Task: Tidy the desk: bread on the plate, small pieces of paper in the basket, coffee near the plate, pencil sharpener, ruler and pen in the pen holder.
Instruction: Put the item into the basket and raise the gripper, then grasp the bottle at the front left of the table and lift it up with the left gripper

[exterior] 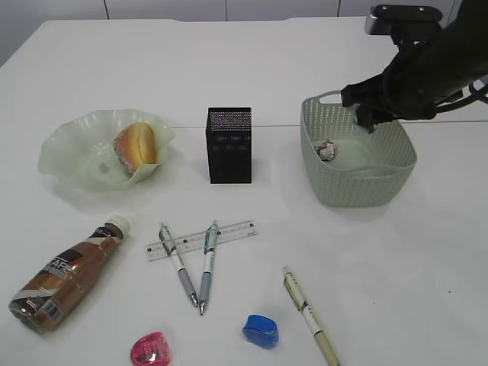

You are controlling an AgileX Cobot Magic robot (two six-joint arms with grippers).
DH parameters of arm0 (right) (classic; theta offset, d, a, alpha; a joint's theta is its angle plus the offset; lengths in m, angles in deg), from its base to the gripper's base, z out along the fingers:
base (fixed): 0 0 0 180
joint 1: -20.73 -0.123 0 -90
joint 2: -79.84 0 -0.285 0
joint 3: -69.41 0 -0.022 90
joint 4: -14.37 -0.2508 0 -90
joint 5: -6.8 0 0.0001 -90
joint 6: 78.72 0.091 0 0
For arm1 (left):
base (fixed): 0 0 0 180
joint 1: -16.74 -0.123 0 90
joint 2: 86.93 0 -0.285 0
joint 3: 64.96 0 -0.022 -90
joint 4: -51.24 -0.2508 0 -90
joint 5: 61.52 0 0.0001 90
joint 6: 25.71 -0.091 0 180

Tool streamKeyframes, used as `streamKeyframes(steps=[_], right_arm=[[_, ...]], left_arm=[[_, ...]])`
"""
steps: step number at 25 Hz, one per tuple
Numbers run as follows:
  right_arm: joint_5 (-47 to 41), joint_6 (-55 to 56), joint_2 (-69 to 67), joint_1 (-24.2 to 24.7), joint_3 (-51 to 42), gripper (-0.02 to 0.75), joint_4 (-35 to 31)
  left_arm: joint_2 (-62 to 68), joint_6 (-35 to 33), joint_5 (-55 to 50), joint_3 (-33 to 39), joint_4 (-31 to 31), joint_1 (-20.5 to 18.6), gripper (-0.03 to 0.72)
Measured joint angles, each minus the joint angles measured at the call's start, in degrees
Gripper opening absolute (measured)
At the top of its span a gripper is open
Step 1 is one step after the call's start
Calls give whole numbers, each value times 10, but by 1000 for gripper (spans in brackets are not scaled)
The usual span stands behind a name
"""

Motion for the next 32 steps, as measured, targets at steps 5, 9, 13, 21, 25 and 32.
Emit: streamKeyframes(steps=[5,9,13,21,25,32], right_arm=[[4,0,-10,0,9,482,0],[-26,1,-3,0,10,561,0],[-132,-2,30,0,10,527,3],[-191,-22,148,0,-63,480,25],[-219,-22,214,0,-139,480,26],[-251,-22,315,0,-271,480,25]], left_arm=[[0,0,0,0,0,0,360],[0,0,0,0,0,0,357],[0,0,0,0,0,0,352],[0,0,0,0,0,0,350],[0,-8,1,0,2,1,350],[23,-39,37,-3,1,57,350]])
